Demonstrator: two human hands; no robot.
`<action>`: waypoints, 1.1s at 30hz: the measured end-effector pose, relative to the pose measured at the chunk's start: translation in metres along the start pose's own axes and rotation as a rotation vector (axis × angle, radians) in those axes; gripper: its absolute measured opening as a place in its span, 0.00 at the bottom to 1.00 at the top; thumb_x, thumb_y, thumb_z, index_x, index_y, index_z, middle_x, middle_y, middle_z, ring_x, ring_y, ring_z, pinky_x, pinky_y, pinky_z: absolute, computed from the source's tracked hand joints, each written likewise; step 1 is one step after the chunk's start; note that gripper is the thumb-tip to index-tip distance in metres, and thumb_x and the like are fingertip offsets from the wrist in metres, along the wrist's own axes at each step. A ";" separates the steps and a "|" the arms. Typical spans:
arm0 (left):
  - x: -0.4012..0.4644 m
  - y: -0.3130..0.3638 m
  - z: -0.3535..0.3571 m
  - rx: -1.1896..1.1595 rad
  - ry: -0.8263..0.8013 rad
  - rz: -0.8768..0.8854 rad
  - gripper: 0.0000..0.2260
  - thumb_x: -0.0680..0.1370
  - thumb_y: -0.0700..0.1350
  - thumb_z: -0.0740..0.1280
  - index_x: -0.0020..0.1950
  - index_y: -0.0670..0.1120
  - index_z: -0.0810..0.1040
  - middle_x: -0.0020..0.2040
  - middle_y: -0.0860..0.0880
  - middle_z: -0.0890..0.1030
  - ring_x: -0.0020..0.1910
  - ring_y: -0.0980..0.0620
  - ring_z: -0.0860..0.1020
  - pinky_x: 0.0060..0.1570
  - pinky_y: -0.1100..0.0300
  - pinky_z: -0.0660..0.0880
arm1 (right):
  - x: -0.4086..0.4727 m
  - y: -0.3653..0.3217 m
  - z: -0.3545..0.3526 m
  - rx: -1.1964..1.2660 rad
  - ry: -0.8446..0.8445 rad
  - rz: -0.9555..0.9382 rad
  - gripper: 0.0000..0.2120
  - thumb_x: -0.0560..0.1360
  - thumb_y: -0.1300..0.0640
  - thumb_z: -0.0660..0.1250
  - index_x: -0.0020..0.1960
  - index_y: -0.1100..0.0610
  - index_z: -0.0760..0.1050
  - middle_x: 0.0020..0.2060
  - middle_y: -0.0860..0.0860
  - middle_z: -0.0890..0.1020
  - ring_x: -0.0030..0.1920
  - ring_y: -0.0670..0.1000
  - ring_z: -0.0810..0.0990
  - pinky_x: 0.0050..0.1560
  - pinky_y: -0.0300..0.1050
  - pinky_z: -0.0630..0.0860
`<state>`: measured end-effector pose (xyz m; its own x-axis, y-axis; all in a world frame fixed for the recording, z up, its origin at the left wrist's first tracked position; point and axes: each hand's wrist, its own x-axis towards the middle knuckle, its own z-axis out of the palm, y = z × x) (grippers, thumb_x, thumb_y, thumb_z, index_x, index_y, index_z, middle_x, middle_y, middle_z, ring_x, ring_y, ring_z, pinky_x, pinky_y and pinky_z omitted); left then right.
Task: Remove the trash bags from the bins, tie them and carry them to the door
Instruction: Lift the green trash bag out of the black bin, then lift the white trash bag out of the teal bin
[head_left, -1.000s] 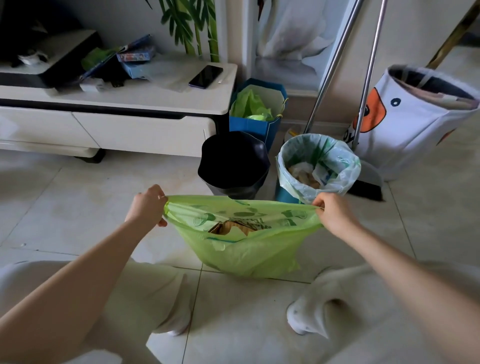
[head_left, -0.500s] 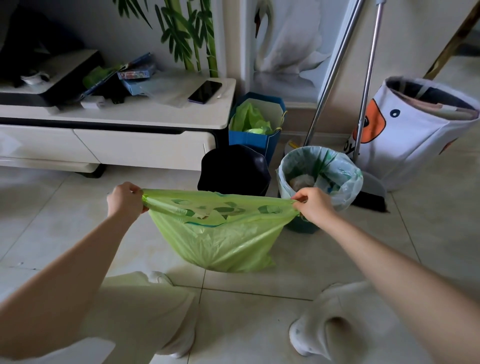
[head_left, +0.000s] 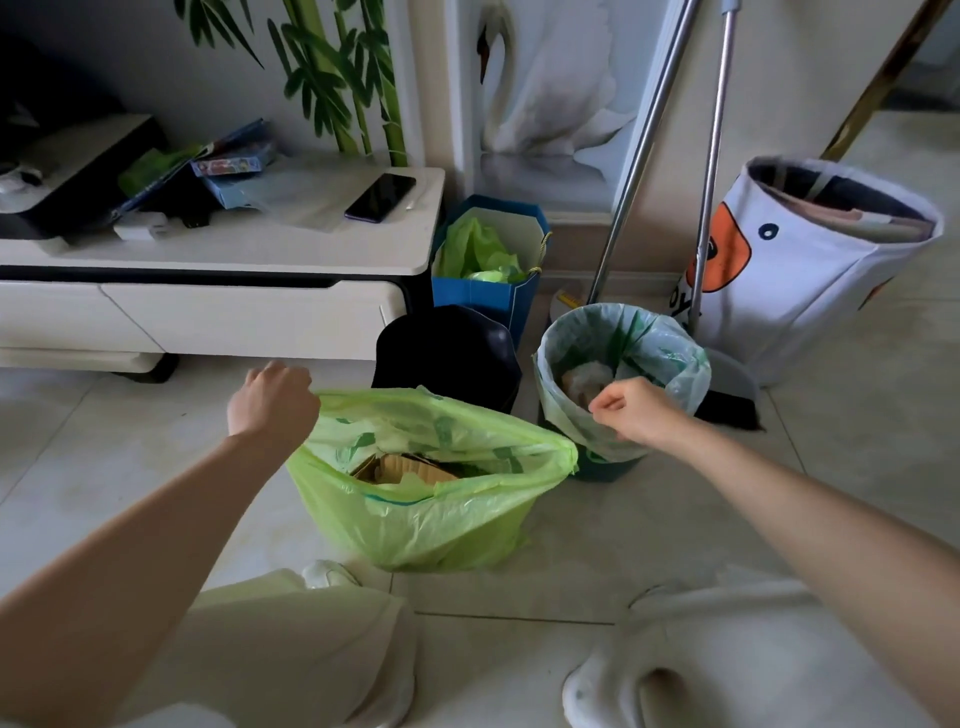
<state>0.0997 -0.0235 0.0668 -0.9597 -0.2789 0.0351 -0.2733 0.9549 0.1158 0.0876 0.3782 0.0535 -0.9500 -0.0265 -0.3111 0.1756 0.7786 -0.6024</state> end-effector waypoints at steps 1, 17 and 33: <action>0.004 0.011 0.001 0.031 0.015 0.047 0.09 0.73 0.38 0.63 0.51 0.41 0.81 0.54 0.42 0.79 0.56 0.40 0.74 0.43 0.51 0.73 | 0.001 0.006 -0.007 -0.017 -0.015 0.008 0.05 0.75 0.57 0.67 0.44 0.52 0.81 0.38 0.44 0.80 0.46 0.49 0.80 0.55 0.50 0.78; 0.034 0.242 0.070 -0.598 -0.350 0.183 0.07 0.75 0.41 0.65 0.50 0.44 0.81 0.46 0.46 0.81 0.48 0.46 0.78 0.49 0.57 0.74 | 0.057 0.125 -0.055 0.053 0.019 0.363 0.08 0.76 0.54 0.62 0.44 0.57 0.66 0.33 0.55 0.74 0.35 0.58 0.79 0.29 0.46 0.77; 0.060 0.300 0.145 -0.720 -0.679 -0.280 0.16 0.77 0.40 0.60 0.63 0.36 0.74 0.56 0.36 0.80 0.54 0.37 0.80 0.54 0.44 0.79 | 0.087 0.159 -0.056 1.004 -0.004 0.603 0.13 0.79 0.56 0.61 0.59 0.62 0.73 0.51 0.60 0.78 0.44 0.56 0.79 0.33 0.45 0.79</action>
<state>-0.0496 0.2606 -0.0401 -0.7636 -0.1522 -0.6275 -0.6032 0.5147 0.6092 0.0187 0.5350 -0.0279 -0.6425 0.1745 -0.7461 0.7245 -0.1787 -0.6657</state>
